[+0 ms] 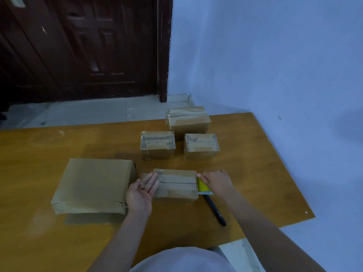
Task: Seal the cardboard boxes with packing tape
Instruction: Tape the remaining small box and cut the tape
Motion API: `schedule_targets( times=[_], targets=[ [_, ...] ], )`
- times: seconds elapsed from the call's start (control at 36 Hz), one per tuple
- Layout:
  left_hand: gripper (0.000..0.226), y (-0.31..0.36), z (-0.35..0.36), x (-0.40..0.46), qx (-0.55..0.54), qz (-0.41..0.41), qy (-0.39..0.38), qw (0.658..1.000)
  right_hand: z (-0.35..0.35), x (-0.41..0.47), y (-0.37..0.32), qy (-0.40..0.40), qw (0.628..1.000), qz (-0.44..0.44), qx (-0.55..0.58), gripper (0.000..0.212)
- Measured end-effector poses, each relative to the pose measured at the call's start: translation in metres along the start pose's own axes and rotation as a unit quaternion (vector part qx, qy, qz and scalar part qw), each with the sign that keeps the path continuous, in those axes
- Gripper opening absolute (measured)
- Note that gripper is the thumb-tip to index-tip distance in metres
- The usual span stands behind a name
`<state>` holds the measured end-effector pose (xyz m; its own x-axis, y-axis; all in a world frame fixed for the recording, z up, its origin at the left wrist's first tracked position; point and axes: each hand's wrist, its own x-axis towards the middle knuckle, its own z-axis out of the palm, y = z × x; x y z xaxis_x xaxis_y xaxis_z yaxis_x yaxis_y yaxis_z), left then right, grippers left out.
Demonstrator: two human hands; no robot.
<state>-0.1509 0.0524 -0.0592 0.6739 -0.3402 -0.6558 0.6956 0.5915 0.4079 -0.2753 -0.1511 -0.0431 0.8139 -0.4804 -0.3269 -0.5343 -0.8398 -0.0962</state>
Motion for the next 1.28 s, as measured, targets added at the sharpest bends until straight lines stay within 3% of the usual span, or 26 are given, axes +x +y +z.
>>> schedule_targets(
  times=[0.14, 0.28, 0.69, 1.28],
  targets=[
    [0.025, 0.001, 0.002, -0.002, 0.023, 0.018, 0.005, 1.000, 0.003, 0.001, 0.000, 0.007, 1.000, 0.014, 0.008, 0.046],
    [0.006, 0.004, 0.005, -0.006, 0.156, 0.079, 0.018, 0.984, 0.000, -0.001, 0.000, 0.004, 1.000, 0.014, 0.016, 0.046],
    [0.029, 0.001, 0.006, -0.006, 0.263, 0.139, 0.059, 0.953, -0.001, -0.003, 0.000, -0.005, 0.999, 0.033, 0.042, 0.046],
    [0.021, -0.008, 0.001, 0.002, 0.300, 0.148, 0.106, 0.936, -0.002, -0.003, 0.000, -0.013, 0.999, 0.031, 0.041, 0.046]
  ],
)
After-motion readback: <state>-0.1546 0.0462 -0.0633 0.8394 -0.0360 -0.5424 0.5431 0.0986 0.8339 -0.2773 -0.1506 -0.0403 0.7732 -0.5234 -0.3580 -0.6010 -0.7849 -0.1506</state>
